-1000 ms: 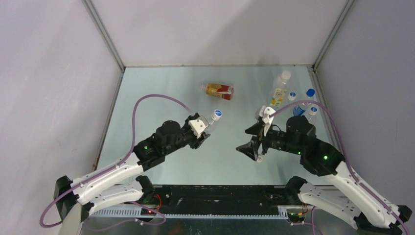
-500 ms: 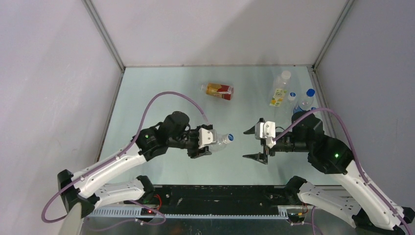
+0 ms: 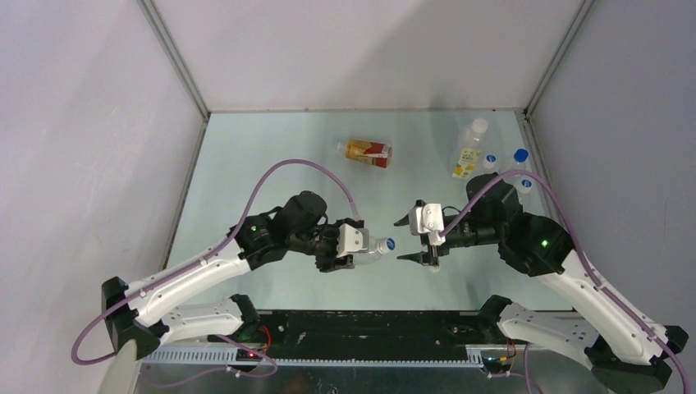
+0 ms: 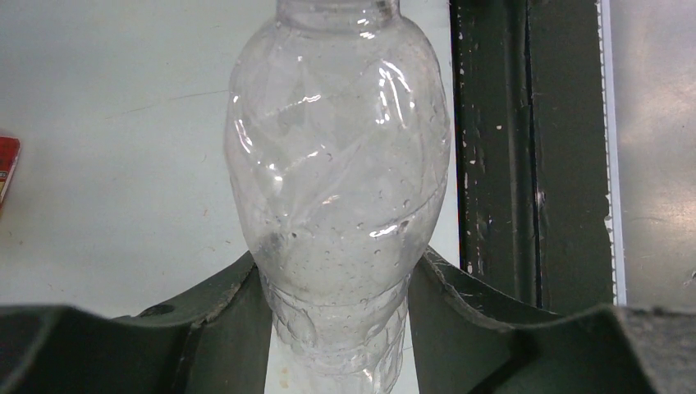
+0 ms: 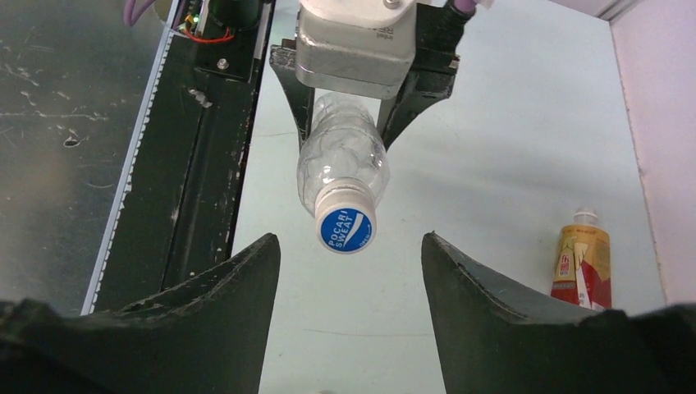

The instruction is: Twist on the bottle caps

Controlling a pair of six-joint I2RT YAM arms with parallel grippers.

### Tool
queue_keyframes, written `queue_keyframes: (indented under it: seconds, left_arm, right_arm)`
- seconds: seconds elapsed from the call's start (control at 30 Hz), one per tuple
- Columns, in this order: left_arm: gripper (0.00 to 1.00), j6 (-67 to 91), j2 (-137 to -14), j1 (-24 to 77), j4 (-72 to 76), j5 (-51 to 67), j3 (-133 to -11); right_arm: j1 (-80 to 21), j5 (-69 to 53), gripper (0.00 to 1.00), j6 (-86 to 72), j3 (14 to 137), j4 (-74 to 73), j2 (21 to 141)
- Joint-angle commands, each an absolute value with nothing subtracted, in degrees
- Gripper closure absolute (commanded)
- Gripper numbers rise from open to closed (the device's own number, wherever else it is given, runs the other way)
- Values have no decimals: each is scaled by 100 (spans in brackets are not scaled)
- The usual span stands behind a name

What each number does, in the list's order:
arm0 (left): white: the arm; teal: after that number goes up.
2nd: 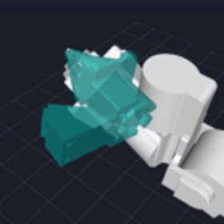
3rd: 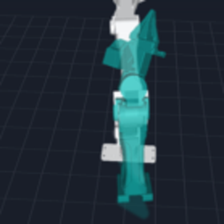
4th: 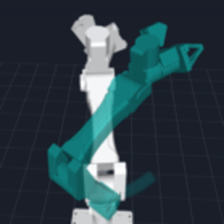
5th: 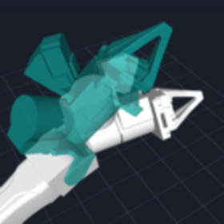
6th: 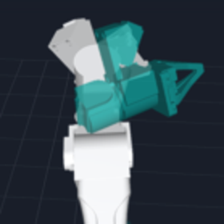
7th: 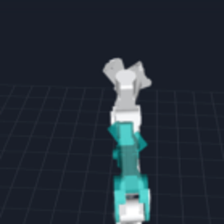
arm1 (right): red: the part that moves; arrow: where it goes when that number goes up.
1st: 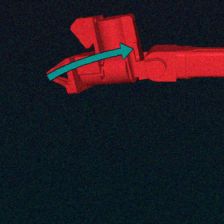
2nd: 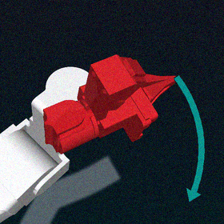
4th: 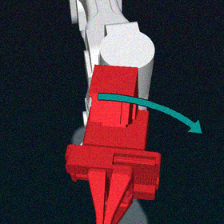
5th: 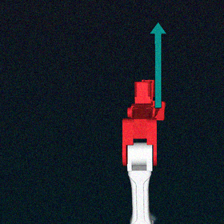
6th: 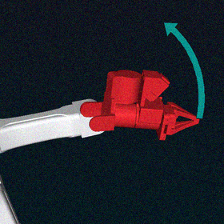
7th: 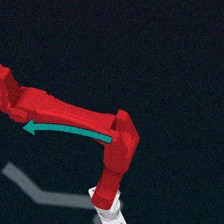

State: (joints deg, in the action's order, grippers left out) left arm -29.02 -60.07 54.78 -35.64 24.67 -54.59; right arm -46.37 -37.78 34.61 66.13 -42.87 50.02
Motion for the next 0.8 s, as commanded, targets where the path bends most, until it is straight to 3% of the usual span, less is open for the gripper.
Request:
queue_keyframes:
  seconds: [0.0,0.5,0.77]
  left_arm:
    - [82,-2912,-5979,5518,-3333,2692,-5736]
    - [82,-2841,-6013,5552,-3273,2801,-5806]
    - [82,-2796,-6011,5561,-3134,2718,-5828]
  right_arm:
    - [-4779,-3785,36,3650,6856,-4307,5093]
    - [-5170,-3302,51,3776,6857,-4349,5322]
    - [-5279,-3159,73,3401,6856,-4250,5397]
